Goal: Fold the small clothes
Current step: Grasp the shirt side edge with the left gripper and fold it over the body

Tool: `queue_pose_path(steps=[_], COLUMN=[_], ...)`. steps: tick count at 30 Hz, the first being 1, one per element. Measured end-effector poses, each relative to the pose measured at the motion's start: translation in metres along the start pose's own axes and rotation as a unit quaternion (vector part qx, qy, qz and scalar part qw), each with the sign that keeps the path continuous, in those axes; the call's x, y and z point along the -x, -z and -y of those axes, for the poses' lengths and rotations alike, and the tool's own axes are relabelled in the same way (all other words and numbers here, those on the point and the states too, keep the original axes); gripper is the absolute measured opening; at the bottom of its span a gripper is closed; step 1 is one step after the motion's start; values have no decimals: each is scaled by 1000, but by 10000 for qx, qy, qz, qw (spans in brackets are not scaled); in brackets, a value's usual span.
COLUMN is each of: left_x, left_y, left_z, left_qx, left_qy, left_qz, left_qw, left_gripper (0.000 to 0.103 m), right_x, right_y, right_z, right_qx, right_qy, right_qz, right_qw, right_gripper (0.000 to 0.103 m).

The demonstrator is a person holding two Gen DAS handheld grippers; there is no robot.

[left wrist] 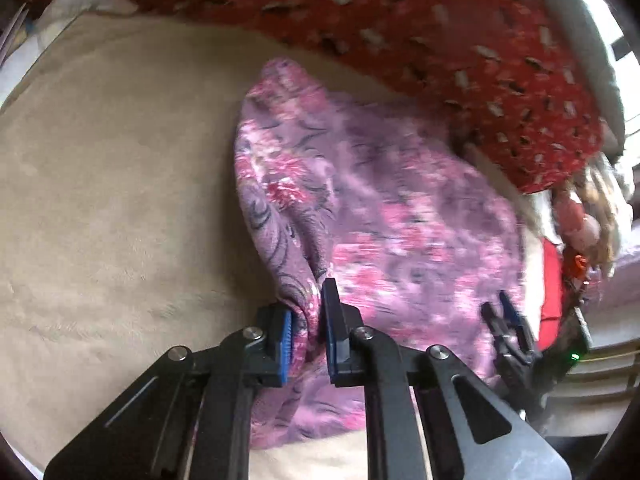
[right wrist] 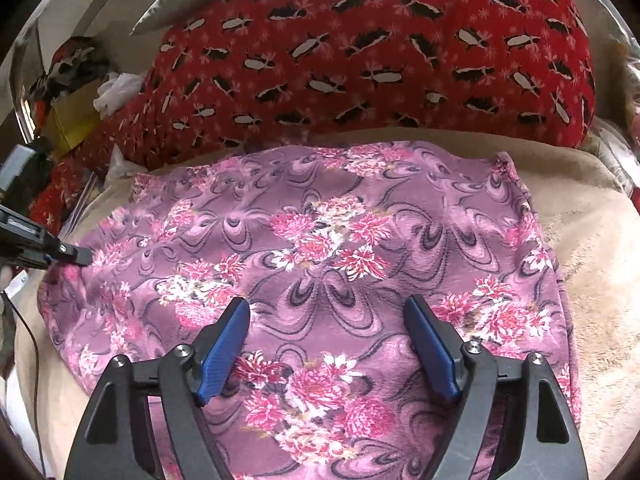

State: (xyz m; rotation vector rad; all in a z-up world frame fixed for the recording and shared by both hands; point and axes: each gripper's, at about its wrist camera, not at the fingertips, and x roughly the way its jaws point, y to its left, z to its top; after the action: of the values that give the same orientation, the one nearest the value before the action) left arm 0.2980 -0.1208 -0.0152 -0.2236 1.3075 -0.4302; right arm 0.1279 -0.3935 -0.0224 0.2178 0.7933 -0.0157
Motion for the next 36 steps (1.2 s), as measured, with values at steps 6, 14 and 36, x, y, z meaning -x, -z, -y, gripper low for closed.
queue_pose_path(steps=[6, 14, 36], left_x=[26, 28, -55], left_y=[4, 4, 53], left_z=[39, 109, 164], left_qx=[-59, -101, 108], left_qy=[388, 698, 1309], left_qz=[130, 164, -837], left_qw=[9991, 9974, 9878], left_gripper=[10, 8, 13], right_x=[20, 45, 41], right_y=[-8, 4, 36], right_z=[20, 59, 85], right_qx=[-436, -615, -839], right_qy=[-210, 150, -186], right_qz=[-47, 14, 52], right_qw=[9988, 9980, 9963], right_gripper=[81, 81, 84])
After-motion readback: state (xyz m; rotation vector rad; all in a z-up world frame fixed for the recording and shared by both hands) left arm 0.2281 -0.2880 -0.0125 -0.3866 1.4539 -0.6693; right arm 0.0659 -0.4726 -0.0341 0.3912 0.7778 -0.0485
